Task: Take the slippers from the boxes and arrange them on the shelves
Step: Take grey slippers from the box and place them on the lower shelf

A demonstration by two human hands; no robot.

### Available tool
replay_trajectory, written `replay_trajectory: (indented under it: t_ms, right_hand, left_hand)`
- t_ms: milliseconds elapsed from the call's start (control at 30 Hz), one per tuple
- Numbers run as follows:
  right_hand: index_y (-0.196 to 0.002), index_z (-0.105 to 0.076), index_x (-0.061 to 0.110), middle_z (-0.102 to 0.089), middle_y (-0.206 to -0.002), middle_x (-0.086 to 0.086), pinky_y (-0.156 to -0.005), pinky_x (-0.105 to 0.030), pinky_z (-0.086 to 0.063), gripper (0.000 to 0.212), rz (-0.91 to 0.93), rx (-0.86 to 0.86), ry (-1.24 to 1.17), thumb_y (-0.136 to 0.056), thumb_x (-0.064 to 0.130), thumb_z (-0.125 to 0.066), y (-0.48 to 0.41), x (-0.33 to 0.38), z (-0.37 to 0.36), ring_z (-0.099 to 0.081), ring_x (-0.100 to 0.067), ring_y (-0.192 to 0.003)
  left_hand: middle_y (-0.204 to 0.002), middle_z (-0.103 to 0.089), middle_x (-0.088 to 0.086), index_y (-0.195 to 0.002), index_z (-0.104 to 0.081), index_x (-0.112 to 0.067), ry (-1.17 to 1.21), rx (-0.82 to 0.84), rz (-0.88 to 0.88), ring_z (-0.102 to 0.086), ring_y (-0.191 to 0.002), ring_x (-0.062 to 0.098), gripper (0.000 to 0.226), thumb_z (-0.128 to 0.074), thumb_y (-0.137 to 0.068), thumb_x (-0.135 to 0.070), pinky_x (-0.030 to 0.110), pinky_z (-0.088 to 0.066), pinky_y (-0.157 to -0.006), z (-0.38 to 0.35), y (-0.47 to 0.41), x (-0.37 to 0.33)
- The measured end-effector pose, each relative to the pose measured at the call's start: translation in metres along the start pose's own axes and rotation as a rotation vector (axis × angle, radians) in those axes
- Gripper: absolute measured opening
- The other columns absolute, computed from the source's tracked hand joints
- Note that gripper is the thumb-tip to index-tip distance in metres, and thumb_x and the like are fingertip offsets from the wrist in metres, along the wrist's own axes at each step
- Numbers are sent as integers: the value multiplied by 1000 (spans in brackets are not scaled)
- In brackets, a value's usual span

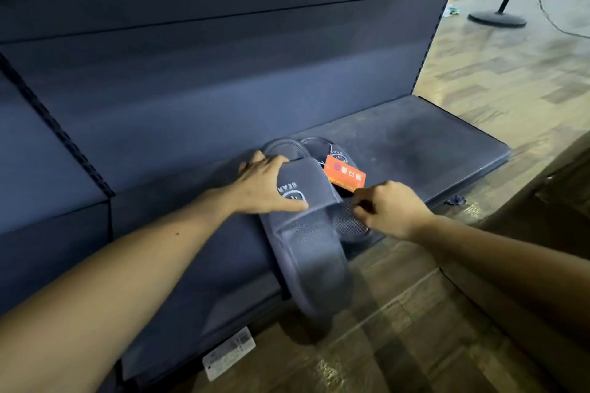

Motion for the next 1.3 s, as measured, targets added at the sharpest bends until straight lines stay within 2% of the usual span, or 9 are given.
replay_trajectory:
  t_ms: [200, 433, 567, 667, 733, 833, 933, 1067, 1300]
  right_hand:
    - [-139, -38, 32, -38, -144, 0, -105, -32, -37, 49, -12, 385, 35, -91, 41, -48, -9, 5, -40, -39, -24, -130]
    - [-142, -28, 23, -33, -143, -5, -103, -39, -39, 58, -50, 361, 110, -91, 45, -46, -16, 16, -55, -36, -31, -128]
    - [-145, -22, 28, -25, -149, -2, -102, -40, -39, 58, -59, 308, 64, -93, 42, -44, -12, 18, -61, -30, -30, -131]
    - [-146, -13, 40, -8, -156, 3, -107, -49, -29, 61, -37, 317, 50, -93, 47, -42, -5, 23, -66, -17, -31, -138]
    - [-144, -11, 46, 2, -157, 5, -109, -56, -21, 60, -25, 352, 61, -92, 51, -40, -2, 30, -73, -7, -32, -141]
    - [-143, -8, 49, 11, -157, 8, -107, -63, -19, 57, -74, 373, 36, -93, 53, -36, -2, 33, -79, 2, -38, -142]
    - [-143, -11, 49, 12, -157, 9, -106, -62, -22, 52, -81, 373, 39, -96, 48, -33, -7, 27, -79, 4, -40, -141]
    - [-143, -13, 47, 9, -158, 6, -108, -55, -22, 49, -11, 365, 93, -100, 35, -32, -12, 15, -77, 1, -33, -143]
    - [-147, -18, 31, -15, -157, 4, -111, -43, -27, 50, -95, 216, -6, -99, 32, -32, -18, -7, -69, -19, -27, -141]
  left_hand:
    - [-137, -39, 4, -134, -33, -17, -29, -45, 94, -26, -127, 23, 90, -72, -65, -60, 34, -26, -104, 0, -7, 40]
    - [-137, -38, 7, -135, -37, -13, 53, -190, 80, -29, -129, 27, 75, -70, -76, -46, 31, -25, -107, -10, -29, 61]
    - [-137, -38, 9, -133, -44, -11, -27, -214, -145, -32, -127, 27, 59, -63, -83, -37, 35, -28, -110, -22, -27, 51]
    - [-104, -58, 6, -107, -56, -16, -305, -221, -434, -48, -96, 22, 43, -45, -80, -48, 33, -53, -77, -24, -8, 41]
    - [-94, -61, 3, -100, -56, -17, -522, -49, -498, -60, -85, 25, 41, -40, -84, -51, 30, -51, -63, -31, 8, 39]
    - [-121, -50, 2, -125, -42, -20, -666, 272, -322, -57, -104, 31, 61, -44, -84, -65, 35, -45, -81, -44, 24, 49]
    - [-127, -36, 3, -142, -24, -27, -527, 389, -244, -52, -109, 28, 89, -55, -72, -71, 35, -44, -89, -48, 30, 59]
    - [-128, -25, 7, -149, -11, -26, -430, 321, -214, -36, -122, 23, 87, -51, -81, -64, 35, -37, -104, -60, 28, 62]
    - [-131, -23, 10, -147, -21, -16, -145, 169, -50, -43, -120, 29, 75, -52, -88, -50, 34, -35, -105, -80, 1, 28]
Point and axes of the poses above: each hand's wrist, its own y-axis away from the middle knuckle, its own z-axis out of the back of the hand, x = y × z, the point moved 2 cm from there along -y, towards the middle knuckle
